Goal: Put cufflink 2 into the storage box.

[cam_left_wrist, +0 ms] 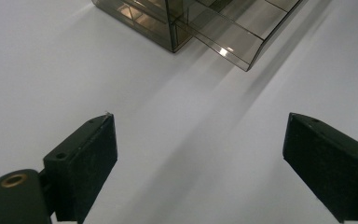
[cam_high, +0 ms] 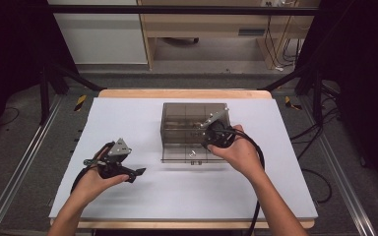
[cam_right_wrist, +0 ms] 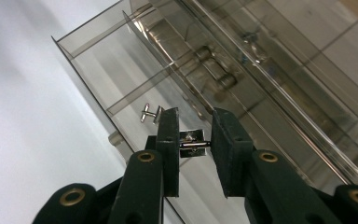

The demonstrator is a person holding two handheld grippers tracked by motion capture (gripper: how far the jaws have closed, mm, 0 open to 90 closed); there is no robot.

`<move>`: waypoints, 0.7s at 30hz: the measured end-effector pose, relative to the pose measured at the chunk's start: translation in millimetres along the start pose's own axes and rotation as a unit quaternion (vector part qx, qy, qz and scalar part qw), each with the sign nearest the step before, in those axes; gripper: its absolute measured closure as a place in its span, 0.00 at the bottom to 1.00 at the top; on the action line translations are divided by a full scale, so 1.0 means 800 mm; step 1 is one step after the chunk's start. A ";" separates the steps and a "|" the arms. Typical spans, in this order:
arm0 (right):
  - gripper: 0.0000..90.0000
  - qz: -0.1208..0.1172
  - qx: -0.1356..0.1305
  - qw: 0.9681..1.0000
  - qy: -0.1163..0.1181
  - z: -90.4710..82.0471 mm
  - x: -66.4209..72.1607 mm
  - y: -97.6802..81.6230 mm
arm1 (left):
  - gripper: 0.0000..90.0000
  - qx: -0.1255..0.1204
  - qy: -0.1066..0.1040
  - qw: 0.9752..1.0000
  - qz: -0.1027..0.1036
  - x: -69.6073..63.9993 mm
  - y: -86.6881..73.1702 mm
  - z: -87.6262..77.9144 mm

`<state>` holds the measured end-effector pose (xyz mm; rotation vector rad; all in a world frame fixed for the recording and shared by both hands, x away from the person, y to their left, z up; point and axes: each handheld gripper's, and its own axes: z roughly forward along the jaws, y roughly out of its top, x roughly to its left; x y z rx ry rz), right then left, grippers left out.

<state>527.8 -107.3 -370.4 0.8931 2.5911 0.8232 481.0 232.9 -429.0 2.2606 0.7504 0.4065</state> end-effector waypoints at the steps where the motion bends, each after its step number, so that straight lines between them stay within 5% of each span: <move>1: 0.82 -0.002 0.003 1.000 0.000 0.002 0.001 0.001 | 0.11 0.000 0.000 1.000 0.000 0.000 0.000 0.000; 21: 0.81 -0.008 0.046 0.999 0.004 0.051 0.014 0.008 | 0.11 -0.001 -0.001 1.000 0.000 0.000 0.000 -0.002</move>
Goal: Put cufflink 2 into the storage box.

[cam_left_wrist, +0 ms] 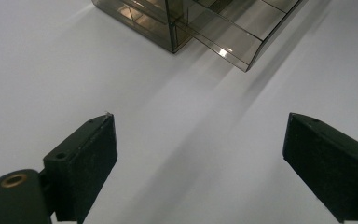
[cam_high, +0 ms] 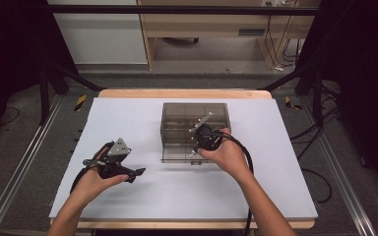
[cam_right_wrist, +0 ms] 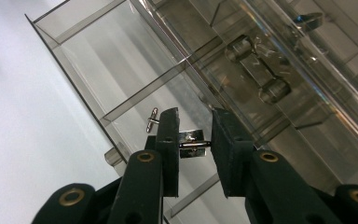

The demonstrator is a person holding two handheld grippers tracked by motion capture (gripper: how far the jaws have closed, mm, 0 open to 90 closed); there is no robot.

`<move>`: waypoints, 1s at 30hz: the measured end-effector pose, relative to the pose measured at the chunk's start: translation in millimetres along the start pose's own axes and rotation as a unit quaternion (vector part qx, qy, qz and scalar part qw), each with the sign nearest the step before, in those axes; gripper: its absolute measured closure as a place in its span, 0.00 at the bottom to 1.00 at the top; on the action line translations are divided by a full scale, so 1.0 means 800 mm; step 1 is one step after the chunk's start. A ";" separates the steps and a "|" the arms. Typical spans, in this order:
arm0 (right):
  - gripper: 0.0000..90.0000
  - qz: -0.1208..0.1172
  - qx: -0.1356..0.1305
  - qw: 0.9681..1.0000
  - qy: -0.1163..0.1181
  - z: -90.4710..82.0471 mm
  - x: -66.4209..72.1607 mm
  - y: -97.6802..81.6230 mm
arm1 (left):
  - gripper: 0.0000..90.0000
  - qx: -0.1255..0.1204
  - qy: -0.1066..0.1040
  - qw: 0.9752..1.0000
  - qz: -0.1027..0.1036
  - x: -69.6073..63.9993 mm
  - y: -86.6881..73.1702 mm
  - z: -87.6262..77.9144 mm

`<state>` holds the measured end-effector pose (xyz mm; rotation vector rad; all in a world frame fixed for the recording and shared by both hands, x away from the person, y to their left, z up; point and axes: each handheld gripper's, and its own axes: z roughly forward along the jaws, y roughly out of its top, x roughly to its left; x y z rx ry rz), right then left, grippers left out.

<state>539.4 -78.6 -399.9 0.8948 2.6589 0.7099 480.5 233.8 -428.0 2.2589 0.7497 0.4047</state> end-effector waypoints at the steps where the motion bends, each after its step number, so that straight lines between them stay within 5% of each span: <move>1: 0.81 0.001 0.000 1.000 0.001 0.001 0.000 0.000 | 0.11 0.000 0.000 1.000 0.000 0.000 0.000 0.000; 6: 0.75 0.002 -0.015 1.000 -0.002 -0.005 0.001 0.001 | 0.11 -0.003 0.001 1.000 -0.003 0.000 0.000 -0.001; 14: 0.84 0.000 -0.039 0.999 -0.010 -0.034 0.007 -0.009 | 0.11 -0.009 0.005 1.000 -0.005 0.002 0.000 -0.003; 22: 0.93 -0.004 -0.063 0.998 -0.012 -0.054 0.025 -0.038 | 0.11 -0.012 0.008 1.000 0.001 -0.002 0.004 -0.002; 30: 0.96 0.021 -0.084 0.996 -0.012 -0.051 0.042 -0.081 | 0.12 -0.009 0.008 1.000 0.008 -0.007 0.010 0.006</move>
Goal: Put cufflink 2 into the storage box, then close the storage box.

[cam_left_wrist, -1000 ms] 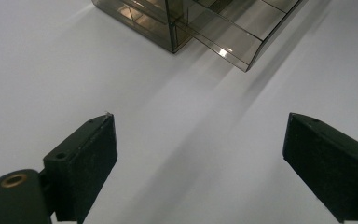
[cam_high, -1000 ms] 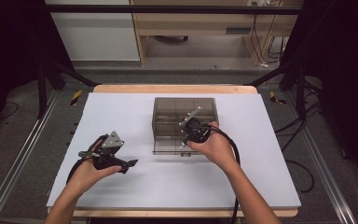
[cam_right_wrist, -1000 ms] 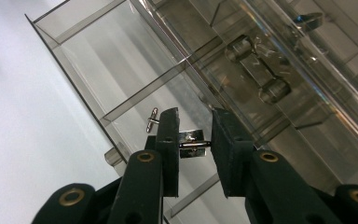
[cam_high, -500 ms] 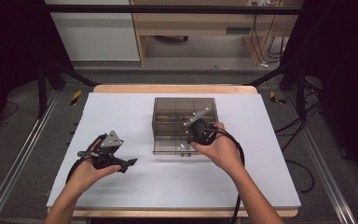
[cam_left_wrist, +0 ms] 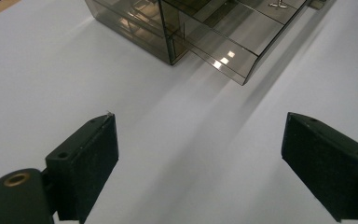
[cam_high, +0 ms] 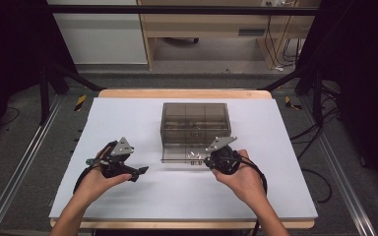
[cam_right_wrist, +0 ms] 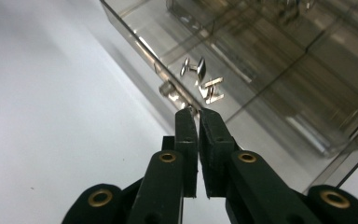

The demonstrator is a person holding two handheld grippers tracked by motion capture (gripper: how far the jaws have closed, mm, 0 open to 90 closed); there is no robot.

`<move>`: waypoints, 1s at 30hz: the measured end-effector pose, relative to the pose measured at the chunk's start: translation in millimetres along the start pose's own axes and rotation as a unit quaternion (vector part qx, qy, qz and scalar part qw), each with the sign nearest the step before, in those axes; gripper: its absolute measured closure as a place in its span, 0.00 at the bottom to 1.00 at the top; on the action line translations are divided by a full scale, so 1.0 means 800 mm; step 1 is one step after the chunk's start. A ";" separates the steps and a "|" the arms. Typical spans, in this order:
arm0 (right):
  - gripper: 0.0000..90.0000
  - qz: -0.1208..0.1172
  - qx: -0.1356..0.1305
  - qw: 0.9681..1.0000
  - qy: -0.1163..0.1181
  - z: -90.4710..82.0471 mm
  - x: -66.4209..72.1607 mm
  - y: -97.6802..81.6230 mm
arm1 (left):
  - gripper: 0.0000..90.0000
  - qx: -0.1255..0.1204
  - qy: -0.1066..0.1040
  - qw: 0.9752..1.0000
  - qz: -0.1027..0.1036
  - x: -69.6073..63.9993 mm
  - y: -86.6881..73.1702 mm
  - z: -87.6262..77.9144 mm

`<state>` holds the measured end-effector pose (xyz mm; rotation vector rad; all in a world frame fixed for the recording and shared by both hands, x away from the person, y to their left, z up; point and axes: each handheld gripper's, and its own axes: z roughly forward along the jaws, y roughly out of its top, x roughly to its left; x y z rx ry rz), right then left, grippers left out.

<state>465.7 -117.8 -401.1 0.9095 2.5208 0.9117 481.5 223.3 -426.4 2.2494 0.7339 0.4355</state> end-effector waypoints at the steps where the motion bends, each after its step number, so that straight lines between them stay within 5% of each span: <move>1: 0.97 0.004 -0.003 1.000 -0.001 0.002 0.001 -0.005 | 0.12 0.004 0.000 1.000 0.003 0.000 0.001 0.001; 9: 1.00 0.020 -0.011 1.000 -0.014 0.012 0.011 -0.035 | 0.17 -0.009 0.012 1.000 0.009 0.003 0.021 -0.003; 18: 1.00 0.025 -0.031 0.999 -0.022 0.021 0.020 -0.042 | 0.26 -0.045 0.026 0.999 0.009 0.013 0.069 -0.021; 30: 1.00 0.045 -0.058 0.997 -0.035 0.030 0.031 -0.055 | 0.37 -0.062 0.030 0.997 0.019 0.013 0.112 -0.015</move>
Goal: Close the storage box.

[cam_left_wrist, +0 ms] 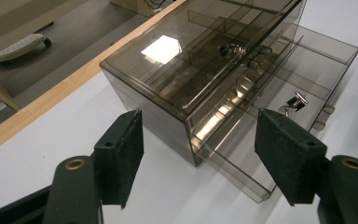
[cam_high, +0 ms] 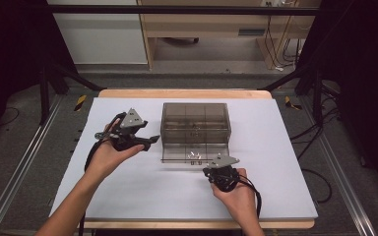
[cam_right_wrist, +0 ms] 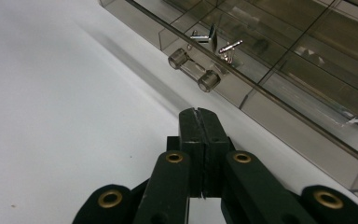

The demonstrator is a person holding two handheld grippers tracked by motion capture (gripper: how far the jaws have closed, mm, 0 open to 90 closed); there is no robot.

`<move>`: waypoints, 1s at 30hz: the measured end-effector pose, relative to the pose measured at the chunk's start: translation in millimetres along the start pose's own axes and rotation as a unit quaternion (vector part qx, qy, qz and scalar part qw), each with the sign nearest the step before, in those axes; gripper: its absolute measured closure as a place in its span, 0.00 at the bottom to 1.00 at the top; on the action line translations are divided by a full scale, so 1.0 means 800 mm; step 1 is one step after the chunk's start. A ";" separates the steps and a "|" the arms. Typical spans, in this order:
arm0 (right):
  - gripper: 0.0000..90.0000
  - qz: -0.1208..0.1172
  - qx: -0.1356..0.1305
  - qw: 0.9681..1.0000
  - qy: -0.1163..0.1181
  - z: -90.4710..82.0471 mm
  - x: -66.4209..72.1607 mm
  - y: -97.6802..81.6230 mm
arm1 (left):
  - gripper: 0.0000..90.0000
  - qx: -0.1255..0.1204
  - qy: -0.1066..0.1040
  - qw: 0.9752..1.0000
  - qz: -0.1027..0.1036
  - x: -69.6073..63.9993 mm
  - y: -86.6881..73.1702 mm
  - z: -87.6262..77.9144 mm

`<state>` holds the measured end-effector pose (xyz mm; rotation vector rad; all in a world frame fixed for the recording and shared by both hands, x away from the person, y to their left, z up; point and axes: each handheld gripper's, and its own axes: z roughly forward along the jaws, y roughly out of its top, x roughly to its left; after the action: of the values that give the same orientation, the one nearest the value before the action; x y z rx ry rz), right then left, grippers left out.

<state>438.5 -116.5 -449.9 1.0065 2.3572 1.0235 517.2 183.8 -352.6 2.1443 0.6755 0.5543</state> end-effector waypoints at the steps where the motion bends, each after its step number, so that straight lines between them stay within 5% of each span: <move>1: 1.00 0.003 0.001 1.000 -0.002 0.000 0.000 -0.001 | 0.38 -0.002 -0.002 1.000 -0.002 0.000 0.002 0.002; 10: 1.00 0.015 -0.010 1.000 -0.014 0.004 -0.003 -0.006 | 0.54 -0.013 -0.006 1.000 -0.008 -0.002 0.028 0.028; 18: 1.00 0.024 -0.016 0.999 -0.021 0.009 -0.004 -0.013 | 0.88 -0.020 0.004 1.000 -0.024 0.000 0.041 0.067; 22: 1.00 0.024 -0.016 0.999 -0.023 0.011 -0.003 -0.014 | 0.98 -0.026 0.017 0.999 -0.019 -0.003 0.043 0.083; 30: 1.00 0.029 -0.015 0.999 -0.030 0.017 -0.007 -0.014 | 1.00 -0.015 0.023 0.999 -0.035 0.000 0.039 0.109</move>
<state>444.7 -119.6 -467.0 1.0841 2.2692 1.0321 576.7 117.9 -378.5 2.0778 0.7601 0.5747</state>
